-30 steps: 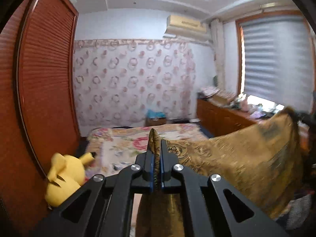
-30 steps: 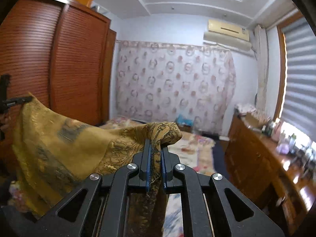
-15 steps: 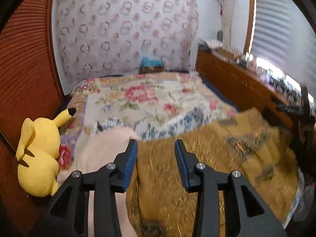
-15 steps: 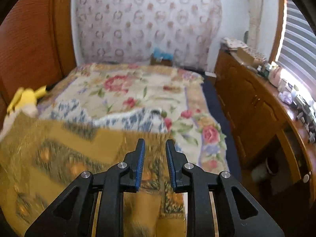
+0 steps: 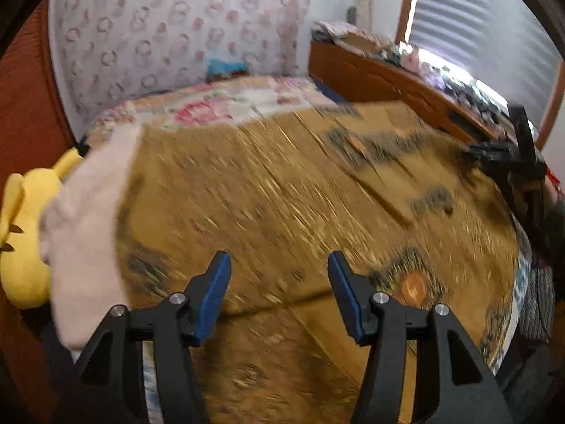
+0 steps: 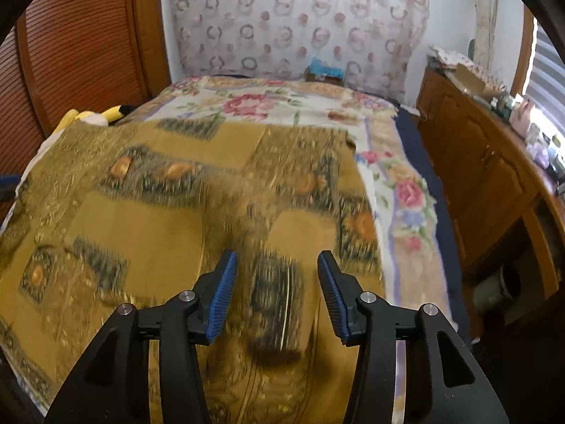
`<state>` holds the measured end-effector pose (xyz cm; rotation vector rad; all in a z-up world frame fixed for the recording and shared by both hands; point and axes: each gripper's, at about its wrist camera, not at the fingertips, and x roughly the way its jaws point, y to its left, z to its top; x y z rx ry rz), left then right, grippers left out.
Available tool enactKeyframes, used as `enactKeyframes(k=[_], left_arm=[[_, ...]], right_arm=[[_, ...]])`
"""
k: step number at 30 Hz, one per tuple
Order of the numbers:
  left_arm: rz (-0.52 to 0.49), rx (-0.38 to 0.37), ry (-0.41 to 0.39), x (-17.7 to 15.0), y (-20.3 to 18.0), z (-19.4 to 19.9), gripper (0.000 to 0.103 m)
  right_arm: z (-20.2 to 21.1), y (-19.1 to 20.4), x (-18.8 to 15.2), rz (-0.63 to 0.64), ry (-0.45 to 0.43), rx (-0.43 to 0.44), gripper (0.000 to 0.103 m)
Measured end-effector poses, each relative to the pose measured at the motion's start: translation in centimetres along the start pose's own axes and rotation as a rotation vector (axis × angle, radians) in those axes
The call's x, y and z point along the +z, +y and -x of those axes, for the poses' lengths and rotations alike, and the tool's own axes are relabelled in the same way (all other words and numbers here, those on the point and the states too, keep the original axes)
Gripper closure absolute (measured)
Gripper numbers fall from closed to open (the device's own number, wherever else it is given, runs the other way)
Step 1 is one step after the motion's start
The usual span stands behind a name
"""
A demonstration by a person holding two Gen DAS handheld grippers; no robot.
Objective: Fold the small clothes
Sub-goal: 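Lay the lifted shirt flat over the bed and open both grippers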
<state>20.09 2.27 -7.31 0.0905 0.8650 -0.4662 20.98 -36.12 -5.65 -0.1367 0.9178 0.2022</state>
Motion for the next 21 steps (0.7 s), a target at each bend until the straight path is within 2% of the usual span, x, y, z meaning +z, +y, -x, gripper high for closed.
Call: enactKeyframes(k=[7, 9, 15, 21], left_arm=[[-0.068, 0.014, 0.075, -2.5, -3.2, -2.9, 0.046], [-0.103, 0.048, 0.055, -2.8, -4.0, -3.0, 0.046], [-0.103, 0.047, 0.03, -3.0, -4.4, -3.1, 0.04], [-0.095, 0.049, 0.03, -2.9, -4.3, -3.0, 0.039]], right_arm=[[0.3, -0.8, -1.7, -0.048, 0.013, 0.01, 0.054], [0.4, -0.8, -2.2, -0.05, 0.021, 0.017, 0.054], [0.5, -1.0, -3.0, -0.072, 0.025, 0.038, 0.054], [-0.2, -0.9, -3.4, -0.11, 0.032, 0.064, 0.054]])
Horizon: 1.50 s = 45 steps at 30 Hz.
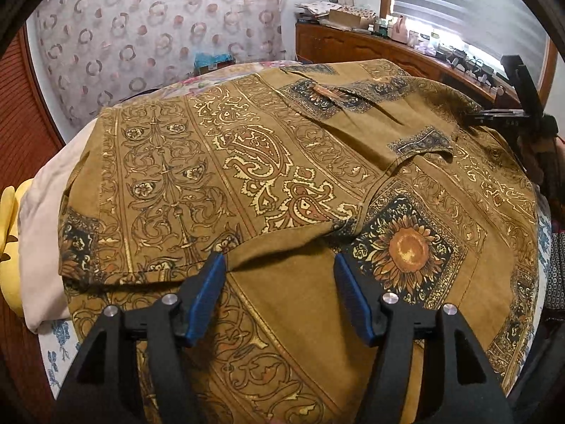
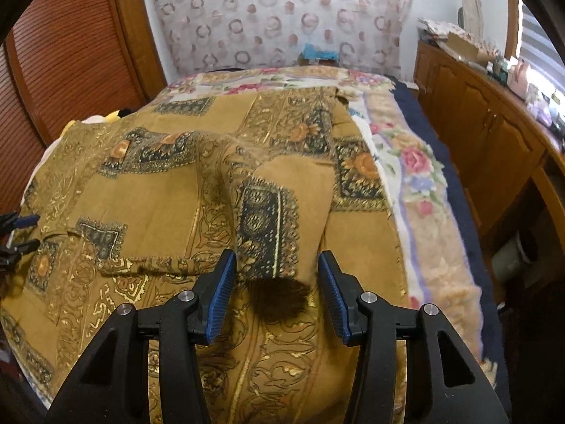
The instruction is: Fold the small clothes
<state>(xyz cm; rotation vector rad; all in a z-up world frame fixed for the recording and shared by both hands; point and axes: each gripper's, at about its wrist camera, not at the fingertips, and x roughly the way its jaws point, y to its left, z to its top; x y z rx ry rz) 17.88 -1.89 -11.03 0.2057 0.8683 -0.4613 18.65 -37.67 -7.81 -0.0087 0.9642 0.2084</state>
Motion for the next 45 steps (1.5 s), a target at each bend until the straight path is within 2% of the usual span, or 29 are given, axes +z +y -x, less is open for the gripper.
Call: enactKeyframes(k=[12, 17, 20, 23, 25, 26, 28, 29, 37, 40, 43, 45], left_arm=[[-0.001, 0.008, 0.001, 0.1, 0.1, -0.1, 0.038], [0.039, 0.018, 0.018, 0.3, 0.5, 0.0, 0.038], [0.104, 0.006, -0.021, 0.1, 1.6, 1.6, 0.043], [0.162, 0.055, -0.091, -0.1, 3.3, 4.3, 0.044], [0.202, 0.077, -0.107, -0.3, 4.9, 5.3, 0.048], [0.217, 0.091, -0.107, -0.6, 5.7, 5.6, 0.049], [0.241, 0.13, -0.099, -0.8, 7.1, 5.6, 0.058], [0.248, 0.141, -0.095, -0.8, 7.6, 5.5, 0.059], [0.301, 0.246, -0.043, -1.1, 10.4, 3.1, 0.059], [0.316, 0.23, -0.064, -0.7, 10.8, 2.8, 0.059], [0.289, 0.22, -0.078, -0.4, 10.6, 2.7, 0.06], [0.25, 0.209, -0.077, 0.0, 10.1, 2.5, 0.073]], right_arm=[[-0.1, 0.2, -0.9, -0.002, -0.028, -0.012, 0.054], [-0.1, 0.1, -0.9, -0.001, -0.028, -0.012, 0.054], [-0.2, 0.2, -1.0, 0.004, -0.027, -0.019, 0.054], [-0.2, 0.5, -1.0, 0.017, -0.024, -0.037, 0.054], [-0.3, 0.9, -1.1, 0.033, -0.021, -0.057, 0.054], [-0.4, 1.0, -1.1, 0.037, -0.02, -0.062, 0.054], [-0.4, 0.9, -1.1, 0.037, -0.019, -0.063, 0.054], [-0.4, 0.9, -1.1, 0.037, -0.019, -0.062, 0.054], [-0.4, 1.0, -1.0, 0.04, -0.019, -0.067, 0.054], [-0.4, 1.0, -1.0, 0.04, -0.019, -0.067, 0.054], [-0.4, 1.0, -1.0, 0.039, -0.019, -0.066, 0.054], [-0.4, 1.1, -1.0, 0.04, -0.019, -0.067, 0.054]])
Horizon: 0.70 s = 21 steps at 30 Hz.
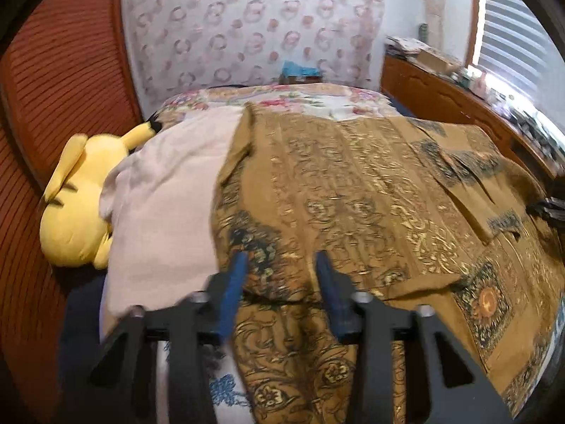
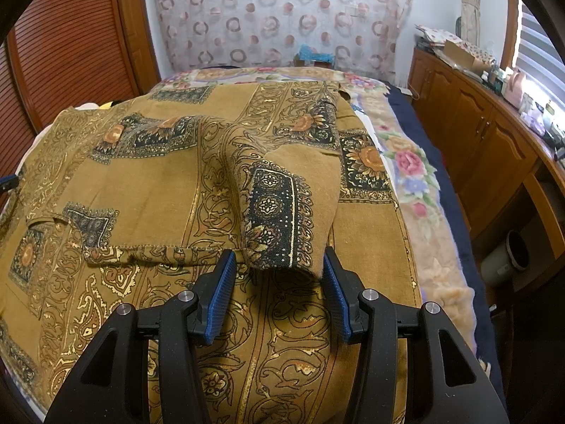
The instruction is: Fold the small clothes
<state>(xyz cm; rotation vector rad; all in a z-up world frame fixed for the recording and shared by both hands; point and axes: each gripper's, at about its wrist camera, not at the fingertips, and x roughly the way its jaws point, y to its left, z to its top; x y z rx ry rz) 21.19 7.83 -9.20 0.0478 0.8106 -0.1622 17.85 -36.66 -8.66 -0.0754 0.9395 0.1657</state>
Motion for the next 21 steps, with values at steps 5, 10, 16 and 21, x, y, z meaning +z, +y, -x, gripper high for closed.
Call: enactKeyframes(k=[5, 10, 16, 21], left_arm=[[-0.041, 0.052, 0.008, 0.5, -0.8, -0.3, 0.074], [-0.026, 0.092, 0.013, 0.6, 0.2, -0.7, 0.074], [-0.053, 0.114, 0.033, 0.3, 0.0, -1.8, 0.074], [-0.064, 0.088, 0.024, 0.4, -0.3, -1.3, 0.099]], right_arm=[[0.0, 0.0, 0.0, -0.001, 0.0, 0.001, 0.054], [0.0, 0.0, 0.0, 0.0, 0.0, 0.0, 0.054], [0.0, 0.0, 0.0, 0.0, 0.0, -0.002, 0.054], [0.0, 0.0, 0.0, 0.001, 0.0, -0.002, 0.054]])
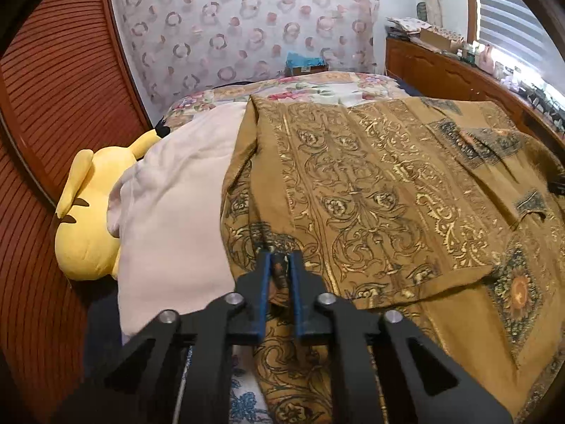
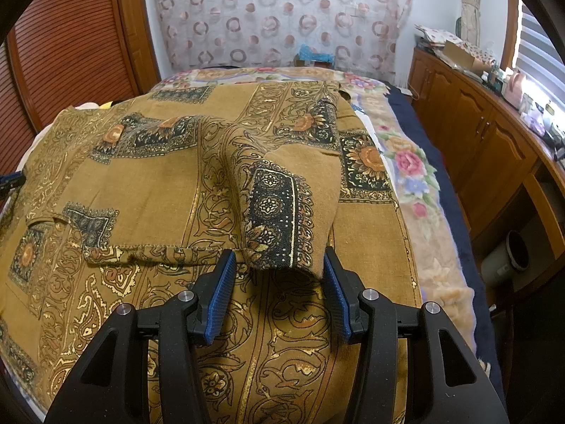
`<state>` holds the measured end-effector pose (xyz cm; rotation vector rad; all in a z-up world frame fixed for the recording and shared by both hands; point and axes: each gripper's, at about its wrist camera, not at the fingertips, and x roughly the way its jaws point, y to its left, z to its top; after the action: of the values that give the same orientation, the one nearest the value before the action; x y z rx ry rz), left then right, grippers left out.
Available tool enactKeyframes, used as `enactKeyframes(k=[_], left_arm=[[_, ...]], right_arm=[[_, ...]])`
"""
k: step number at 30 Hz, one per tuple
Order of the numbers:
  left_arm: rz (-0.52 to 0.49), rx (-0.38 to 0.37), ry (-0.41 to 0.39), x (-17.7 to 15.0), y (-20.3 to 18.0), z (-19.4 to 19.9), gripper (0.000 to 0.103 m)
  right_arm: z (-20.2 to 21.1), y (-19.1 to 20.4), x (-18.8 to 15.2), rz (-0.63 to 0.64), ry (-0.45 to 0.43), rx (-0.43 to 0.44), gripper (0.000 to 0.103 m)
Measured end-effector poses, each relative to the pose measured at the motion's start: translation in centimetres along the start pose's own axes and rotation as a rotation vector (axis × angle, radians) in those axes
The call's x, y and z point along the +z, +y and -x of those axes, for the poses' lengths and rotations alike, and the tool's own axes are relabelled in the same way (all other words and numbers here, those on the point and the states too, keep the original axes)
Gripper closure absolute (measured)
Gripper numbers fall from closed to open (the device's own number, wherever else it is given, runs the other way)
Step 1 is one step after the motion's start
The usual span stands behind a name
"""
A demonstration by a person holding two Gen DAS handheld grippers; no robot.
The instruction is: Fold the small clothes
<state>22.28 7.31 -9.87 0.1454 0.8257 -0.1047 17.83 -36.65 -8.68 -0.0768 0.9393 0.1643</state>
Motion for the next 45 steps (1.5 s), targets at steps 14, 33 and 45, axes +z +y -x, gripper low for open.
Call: enactKeyframes(k=[14, 33, 45], left_arm=[[0.037, -0.104, -0.083, 1.2, -0.1, 3.1, 0.102], [0.029, -0.159, -0.164, 1.3, -1.5, 6.3, 0.102], [0.026, -0.22, -0.263, 0.6, -1.4, 12.7, 0.102]], right_arm=[[0.2, -0.1, 0.1, -0.002, 0.01, 0.01, 0.054], [1.2, -2.1, 3.2, -0.112, -0.02, 0.132, 0.094], [8.7, -2.4, 2.6, -0.037, -0.146, 0.141, 0.101]])
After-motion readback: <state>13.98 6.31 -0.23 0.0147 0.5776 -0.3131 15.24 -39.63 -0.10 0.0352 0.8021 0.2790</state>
